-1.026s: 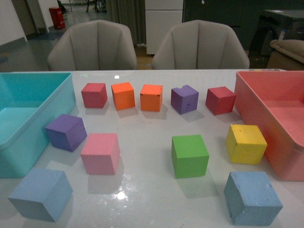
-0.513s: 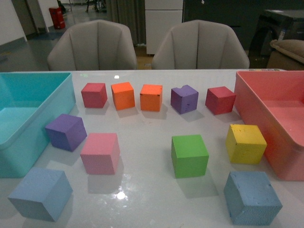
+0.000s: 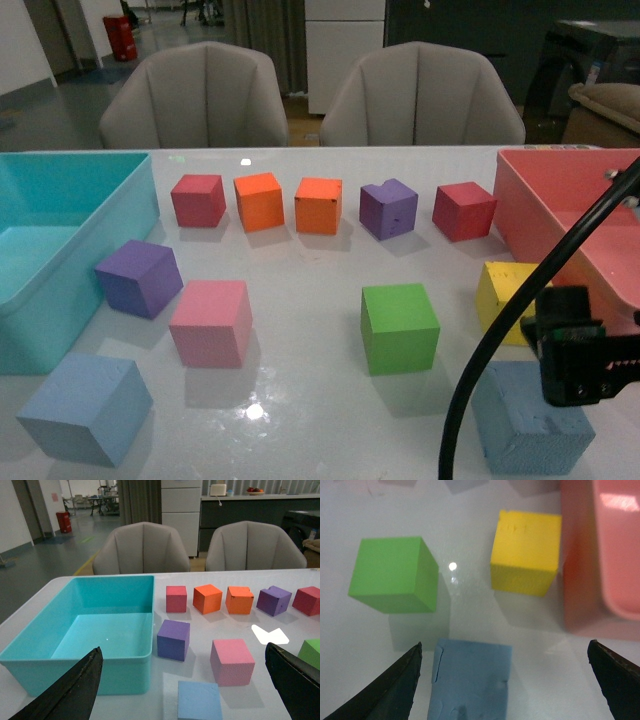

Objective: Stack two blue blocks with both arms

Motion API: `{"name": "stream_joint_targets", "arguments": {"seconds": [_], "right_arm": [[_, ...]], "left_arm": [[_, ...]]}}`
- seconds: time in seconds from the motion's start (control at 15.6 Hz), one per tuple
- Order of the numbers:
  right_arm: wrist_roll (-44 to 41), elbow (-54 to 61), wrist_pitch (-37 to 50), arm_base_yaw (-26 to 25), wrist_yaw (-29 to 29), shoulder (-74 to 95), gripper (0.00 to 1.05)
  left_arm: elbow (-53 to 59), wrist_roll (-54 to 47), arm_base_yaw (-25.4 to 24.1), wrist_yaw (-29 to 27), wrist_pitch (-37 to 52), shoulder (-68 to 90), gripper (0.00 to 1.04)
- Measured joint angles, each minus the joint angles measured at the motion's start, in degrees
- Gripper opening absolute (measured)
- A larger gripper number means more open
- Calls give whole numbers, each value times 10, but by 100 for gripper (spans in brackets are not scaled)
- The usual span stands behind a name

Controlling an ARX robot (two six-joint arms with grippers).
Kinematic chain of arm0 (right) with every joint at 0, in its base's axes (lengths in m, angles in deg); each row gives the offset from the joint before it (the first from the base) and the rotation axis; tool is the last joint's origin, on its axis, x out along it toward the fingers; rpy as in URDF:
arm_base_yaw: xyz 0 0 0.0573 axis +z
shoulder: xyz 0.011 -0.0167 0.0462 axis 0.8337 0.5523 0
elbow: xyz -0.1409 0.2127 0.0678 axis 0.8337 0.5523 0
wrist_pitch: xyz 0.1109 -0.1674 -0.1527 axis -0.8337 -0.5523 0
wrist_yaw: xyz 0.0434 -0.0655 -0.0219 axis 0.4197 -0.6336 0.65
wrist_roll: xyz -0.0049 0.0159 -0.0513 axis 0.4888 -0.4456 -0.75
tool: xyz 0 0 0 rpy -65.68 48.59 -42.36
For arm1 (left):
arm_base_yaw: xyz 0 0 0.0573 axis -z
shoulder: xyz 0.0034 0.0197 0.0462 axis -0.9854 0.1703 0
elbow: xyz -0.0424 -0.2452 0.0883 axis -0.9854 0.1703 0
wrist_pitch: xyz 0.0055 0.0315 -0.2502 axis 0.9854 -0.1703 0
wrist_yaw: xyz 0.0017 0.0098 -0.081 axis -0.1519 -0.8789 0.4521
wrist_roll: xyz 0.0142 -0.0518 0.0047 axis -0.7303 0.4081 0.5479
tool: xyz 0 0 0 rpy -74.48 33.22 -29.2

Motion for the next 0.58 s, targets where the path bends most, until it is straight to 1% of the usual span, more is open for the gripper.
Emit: {"name": "stream_joint_targets", "arguments": {"seconds": [0.19,0.32,0.58], "right_arm": [[12,0,0,9,3,19,98],[43,-9,-8,21,23,57,98],[79,-32,-8,23,29,100,98]], "left_arm": [[0,0,0,0,0,0,98],[0,0,0,0,0,0,98],[0,0,0,0,0,0,98]]}}
